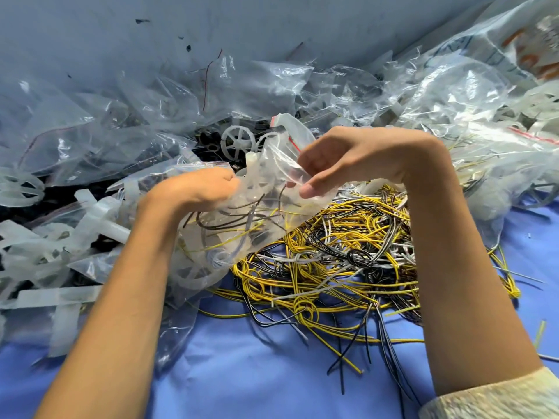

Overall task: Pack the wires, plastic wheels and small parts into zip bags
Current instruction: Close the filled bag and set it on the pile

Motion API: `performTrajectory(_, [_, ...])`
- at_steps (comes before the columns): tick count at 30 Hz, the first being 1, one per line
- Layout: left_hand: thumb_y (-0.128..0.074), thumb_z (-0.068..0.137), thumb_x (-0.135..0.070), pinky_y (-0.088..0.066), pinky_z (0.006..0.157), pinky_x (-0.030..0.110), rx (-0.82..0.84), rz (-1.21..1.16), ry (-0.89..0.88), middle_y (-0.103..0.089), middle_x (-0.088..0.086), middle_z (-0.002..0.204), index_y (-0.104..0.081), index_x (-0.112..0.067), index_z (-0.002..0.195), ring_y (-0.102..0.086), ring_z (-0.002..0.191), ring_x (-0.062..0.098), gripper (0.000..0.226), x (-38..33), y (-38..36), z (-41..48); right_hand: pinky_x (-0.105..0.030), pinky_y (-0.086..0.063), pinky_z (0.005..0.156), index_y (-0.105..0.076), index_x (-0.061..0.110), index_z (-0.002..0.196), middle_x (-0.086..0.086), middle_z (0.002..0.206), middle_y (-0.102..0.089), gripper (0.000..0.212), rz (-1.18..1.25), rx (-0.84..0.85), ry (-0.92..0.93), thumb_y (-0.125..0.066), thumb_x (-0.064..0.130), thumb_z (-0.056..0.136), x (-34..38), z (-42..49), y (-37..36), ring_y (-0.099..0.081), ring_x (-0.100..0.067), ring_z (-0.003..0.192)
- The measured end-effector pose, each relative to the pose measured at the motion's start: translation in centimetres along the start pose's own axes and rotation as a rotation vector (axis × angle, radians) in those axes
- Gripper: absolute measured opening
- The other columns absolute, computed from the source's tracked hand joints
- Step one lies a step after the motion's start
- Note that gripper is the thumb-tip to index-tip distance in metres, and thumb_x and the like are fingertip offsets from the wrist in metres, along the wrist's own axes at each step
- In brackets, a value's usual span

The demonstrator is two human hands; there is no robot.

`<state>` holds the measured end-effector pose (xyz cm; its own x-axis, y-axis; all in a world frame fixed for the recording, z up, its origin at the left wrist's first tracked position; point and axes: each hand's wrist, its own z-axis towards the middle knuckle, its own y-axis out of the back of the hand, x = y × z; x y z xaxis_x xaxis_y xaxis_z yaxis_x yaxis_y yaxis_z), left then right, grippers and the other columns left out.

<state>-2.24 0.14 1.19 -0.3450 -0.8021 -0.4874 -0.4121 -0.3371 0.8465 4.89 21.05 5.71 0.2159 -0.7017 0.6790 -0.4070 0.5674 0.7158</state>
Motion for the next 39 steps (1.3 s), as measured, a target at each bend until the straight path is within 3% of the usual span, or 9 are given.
performTrajectory(3, [-0.033, 0.100, -0.010, -0.027, 0.060, 0.031, -0.096, 0.122, 0.057, -0.051, 0.025, 0.088, -0.045, -0.006, 0.070, -0.040, 0.075, 0.023, 0.033, -0.3, 0.3, -0.3, -0.011, -0.041, 0.056, -0.062, -0.004, 0.087, -0.004, 0.069, -0.049, 0.035, 0.007, -0.054, -0.010, -0.069, 0.029, 0.081, -0.4, 0.4, 0.1, -0.049, -0.006, 0.063])
performTrajectory(7, [-0.032, 0.100, -0.012, -0.023, 0.064, 0.030, -0.196, 0.244, 0.062, -0.055, 0.019, 0.107, -0.049, -0.002, 0.085, -0.045, 0.089, 0.026, 0.025, -0.3, 1.3, -0.8, -0.020, -0.054, 0.066, -0.053, 0.007, 0.082, -0.007, 0.072, -0.049, 0.017, 0.174, -0.191, 0.012, -0.060, 0.019, 0.090, -0.5, 0.8, -0.3, -0.055, -0.016, 0.071])
performTrajectory(11, [-0.036, 0.099, -0.015, -0.024, 0.057, 0.033, -0.236, 0.209, 0.005, -0.054, 0.013, 0.076, -0.049, -0.004, 0.073, -0.044, 0.070, 0.024, 0.032, 0.0, 2.8, -1.6, -0.022, -0.056, 0.059, -0.043, 0.015, 0.075, -0.002, 0.068, -0.051, 0.024, 0.225, -0.378, 0.046, -0.057, 0.020, 0.093, -0.4, 1.0, 0.1, -0.055, -0.006, 0.055])
performTrajectory(16, [-0.045, 0.099, -0.025, -0.038, 0.047, 0.022, 0.040, -0.132, -0.032, -0.055, 0.012, 0.045, -0.047, -0.008, 0.069, -0.054, 0.038, 0.024, 0.035, -1.1, 3.1, -3.3, -0.023, -0.052, 0.053, -0.042, 0.016, 0.079, -0.001, 0.065, -0.055, 0.022, 0.224, -0.541, 0.059, -0.059, 0.019, 0.092, -1.0, 1.3, 0.5, -0.054, -0.006, 0.047])
performTrajectory(22, [-0.047, 0.094, -0.043, -0.038, 0.047, 0.018, 0.198, -0.053, 0.086, -0.072, 0.007, 0.065, -0.048, -0.006, 0.097, -0.070, 0.056, 0.021, 0.037, -1.2, 1.9, -2.1, -0.018, -0.051, 0.056, -0.059, 0.010, 0.086, 0.000, 0.067, -0.057, 0.012, 0.107, -0.551, 0.055, -0.060, 0.020, 0.092, -1.9, 1.1, 0.9, -0.056, -0.003, 0.052])
performTrajectory(28, [-0.053, 0.076, -0.052, -0.053, 0.087, 0.042, -0.098, -0.218, -0.153, -0.070, 0.003, 0.098, -0.053, -0.017, 0.101, -0.070, 0.086, 0.016, 0.043, 0.0, 2.7, -1.7, -0.030, -0.054, 0.069, -0.066, 0.006, 0.086, 0.003, 0.065, -0.057, 0.030, 0.029, -0.554, 0.067, -0.057, 0.034, 0.093, -1.8, 0.9, 0.8, -0.057, -0.003, 0.056])
performTrajectory(33, [-0.042, 0.100, -0.021, -0.054, 0.082, 0.032, -0.301, -0.491, -0.332, -0.069, 0.004, 0.093, -0.049, -0.011, 0.110, -0.067, 0.087, 0.022, 0.016, -1.0, 2.3, -1.5, -0.027, -0.055, 0.066, -0.056, 0.012, 0.067, 0.000, 0.061, -0.051, 0.030, 0.214, -0.509, 0.139, -0.056, 0.024, 0.094, -1.4, 0.1, 1.1, -0.051, -0.009, 0.057])
performTrajectory(36, [-0.041, 0.100, -0.016, -0.056, 0.071, 0.023, -0.360, -0.648, -0.386, -0.068, 0.003, 0.085, -0.044, -0.014, 0.117, -0.066, 0.071, 0.012, 0.017, -1.2, 2.2, -1.7, -0.016, -0.047, 0.056, -0.048, 0.011, 0.063, 0.011, 0.051, -0.047, 0.033, 0.308, -0.476, 0.166, -0.055, 0.021, 0.094, -1.2, 0.0, 0.9, -0.046, -0.006, 0.051])
performTrajectory(39, [-0.047, 0.098, -0.013, -0.052, 0.063, 0.017, -0.426, -0.629, -0.405, -0.068, -0.005, 0.072, -0.052, -0.014, 0.107, -0.062, 0.060, 0.005, 0.010, -1.0, 2.3, -1.7, -0.020, -0.049, 0.060, -0.048, 0.010, 0.065, 0.009, 0.053, -0.046, 0.031, 0.332, -0.492, 0.175, -0.056, 0.021, 0.093, -1.2, 0.0, 1.0, -0.046, -0.007, 0.051])
